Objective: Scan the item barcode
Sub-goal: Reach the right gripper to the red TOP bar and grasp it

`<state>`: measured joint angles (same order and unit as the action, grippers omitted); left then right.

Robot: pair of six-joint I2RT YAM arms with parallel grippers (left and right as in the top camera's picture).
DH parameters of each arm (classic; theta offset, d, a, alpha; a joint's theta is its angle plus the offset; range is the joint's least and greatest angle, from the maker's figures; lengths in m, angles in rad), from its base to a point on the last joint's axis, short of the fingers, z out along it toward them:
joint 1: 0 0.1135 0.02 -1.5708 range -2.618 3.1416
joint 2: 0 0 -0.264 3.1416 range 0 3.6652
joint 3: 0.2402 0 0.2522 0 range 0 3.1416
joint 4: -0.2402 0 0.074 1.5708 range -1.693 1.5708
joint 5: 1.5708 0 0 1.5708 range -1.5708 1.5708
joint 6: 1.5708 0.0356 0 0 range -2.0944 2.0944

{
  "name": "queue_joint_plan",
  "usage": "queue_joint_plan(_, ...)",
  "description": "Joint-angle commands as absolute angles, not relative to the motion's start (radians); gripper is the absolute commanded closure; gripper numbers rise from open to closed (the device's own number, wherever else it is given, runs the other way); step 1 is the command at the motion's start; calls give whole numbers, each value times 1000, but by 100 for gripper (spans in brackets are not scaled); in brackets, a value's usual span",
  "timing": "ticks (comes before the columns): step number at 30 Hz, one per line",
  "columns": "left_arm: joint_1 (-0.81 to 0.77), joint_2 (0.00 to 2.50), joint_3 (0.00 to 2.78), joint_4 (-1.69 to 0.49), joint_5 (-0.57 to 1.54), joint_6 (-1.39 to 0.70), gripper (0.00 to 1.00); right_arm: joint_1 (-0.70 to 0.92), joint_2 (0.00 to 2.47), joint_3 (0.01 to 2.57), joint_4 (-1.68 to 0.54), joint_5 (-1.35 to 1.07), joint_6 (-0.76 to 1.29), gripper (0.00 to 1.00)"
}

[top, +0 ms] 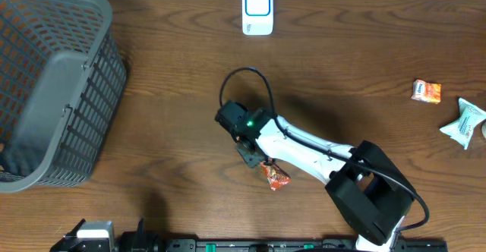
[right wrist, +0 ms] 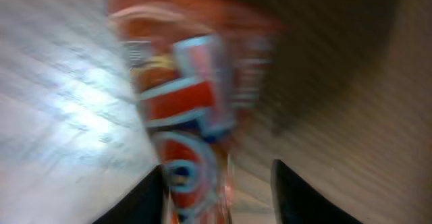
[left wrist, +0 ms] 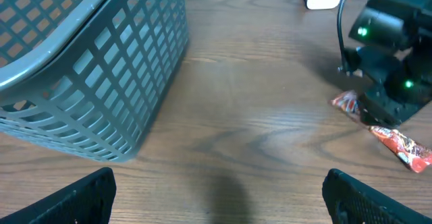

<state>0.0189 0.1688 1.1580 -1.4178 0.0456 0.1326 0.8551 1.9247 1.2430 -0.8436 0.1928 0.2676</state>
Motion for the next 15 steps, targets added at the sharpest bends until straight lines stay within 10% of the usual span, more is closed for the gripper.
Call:
queue_joint_plan(1,23,165,1161,-1420,33,146,2,855,1934,1194,-803,250,273,88)
queue_joint_plan(9,23,165,1161,-1420,33,146,2,852,1928,1157,-729,146,284,99)
queue_joint_plan(15,23,165,1161,-1420,33,146,2,731,1917,1267,-767,-418,160,99)
